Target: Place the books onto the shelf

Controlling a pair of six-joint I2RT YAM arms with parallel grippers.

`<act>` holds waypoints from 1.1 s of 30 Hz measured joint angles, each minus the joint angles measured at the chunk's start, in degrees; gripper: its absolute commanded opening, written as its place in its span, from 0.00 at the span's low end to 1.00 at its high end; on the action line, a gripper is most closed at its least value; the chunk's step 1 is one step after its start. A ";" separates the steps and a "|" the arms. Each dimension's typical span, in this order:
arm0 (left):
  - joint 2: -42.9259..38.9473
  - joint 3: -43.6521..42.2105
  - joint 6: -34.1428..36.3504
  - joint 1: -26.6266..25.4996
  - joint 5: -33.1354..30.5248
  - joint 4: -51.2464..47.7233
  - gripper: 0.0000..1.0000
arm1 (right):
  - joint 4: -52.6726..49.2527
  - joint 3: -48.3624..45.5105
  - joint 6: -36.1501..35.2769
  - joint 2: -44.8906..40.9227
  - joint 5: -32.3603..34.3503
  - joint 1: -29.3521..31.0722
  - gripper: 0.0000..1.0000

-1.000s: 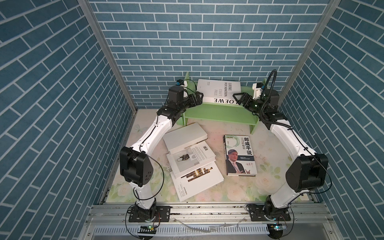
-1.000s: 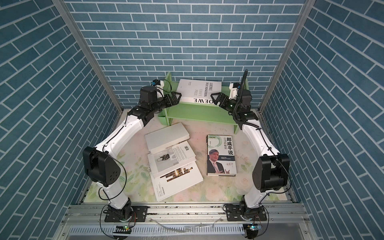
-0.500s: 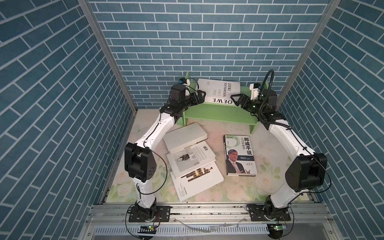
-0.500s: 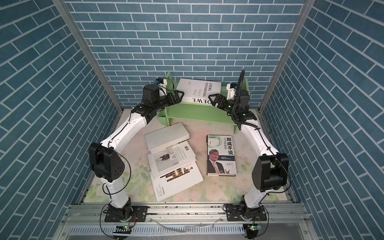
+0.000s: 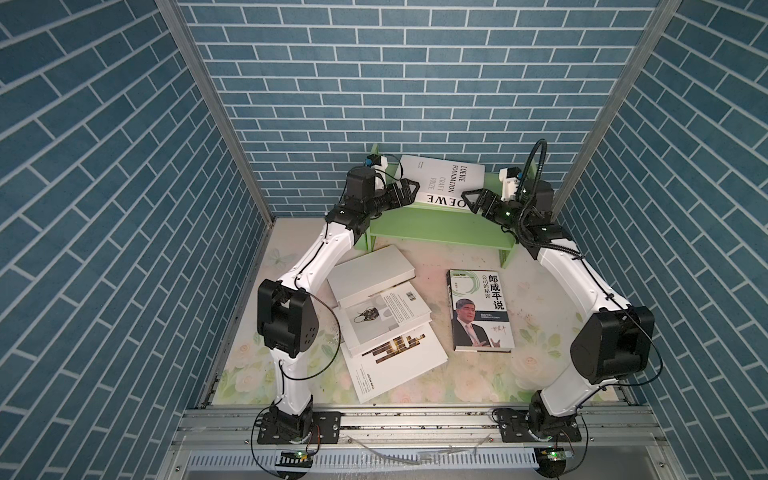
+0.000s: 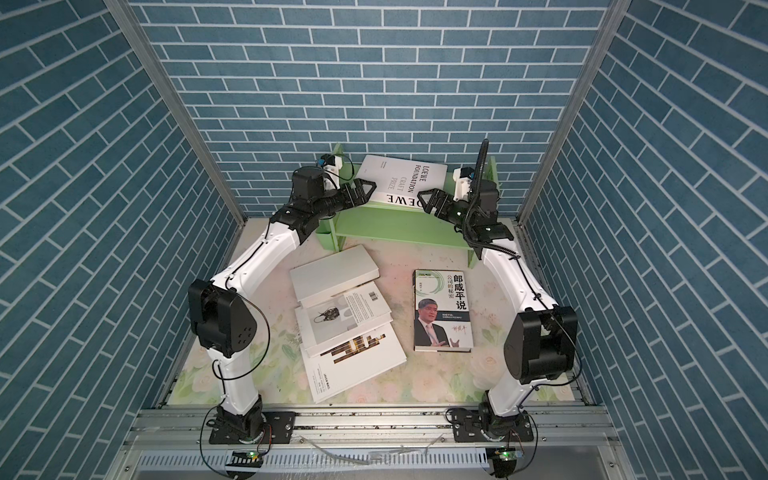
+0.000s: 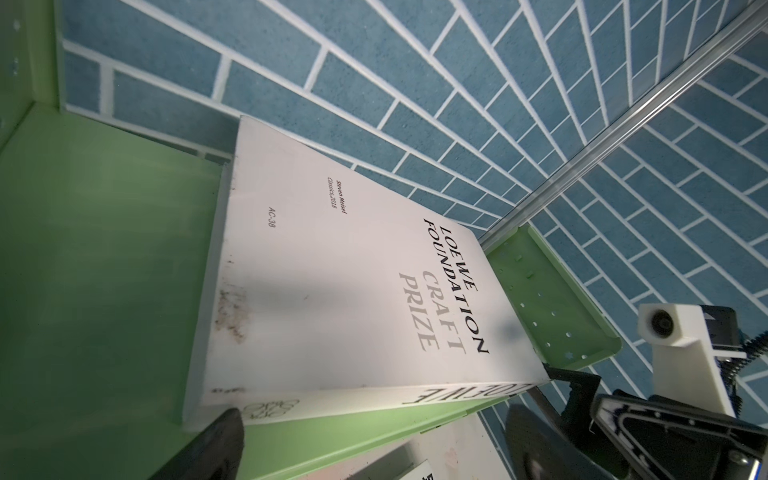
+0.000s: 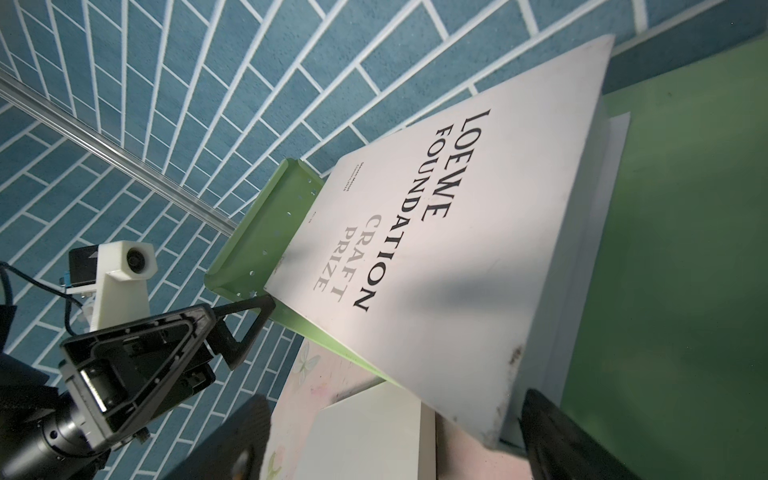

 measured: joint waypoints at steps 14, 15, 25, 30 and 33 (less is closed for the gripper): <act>-2.78 -5.31 0.15 -0.35 -1.49 1.42 1.00 | 0.26 -0.72 0.02 -0.20 2.32 -1.75 0.95; -3.02 -5.11 0.70 -0.35 -2.25 1.18 1.00 | 0.28 -1.05 0.02 -0.28 2.51 -1.90 0.95; -1.01 1.36 3.91 -0.35 -6.05 -0.52 1.00 | 0.28 -1.75 0.04 -1.03 2.78 -2.43 0.95; 0.55 1.44 4.37 -0.35 -7.45 -0.09 0.99 | 0.33 -1.75 0.04 -1.36 2.60 -2.43 0.95; 0.87 0.66 4.52 -0.35 -8.15 1.09 1.00 | 0.33 -1.75 0.04 -1.36 2.51 -2.43 0.95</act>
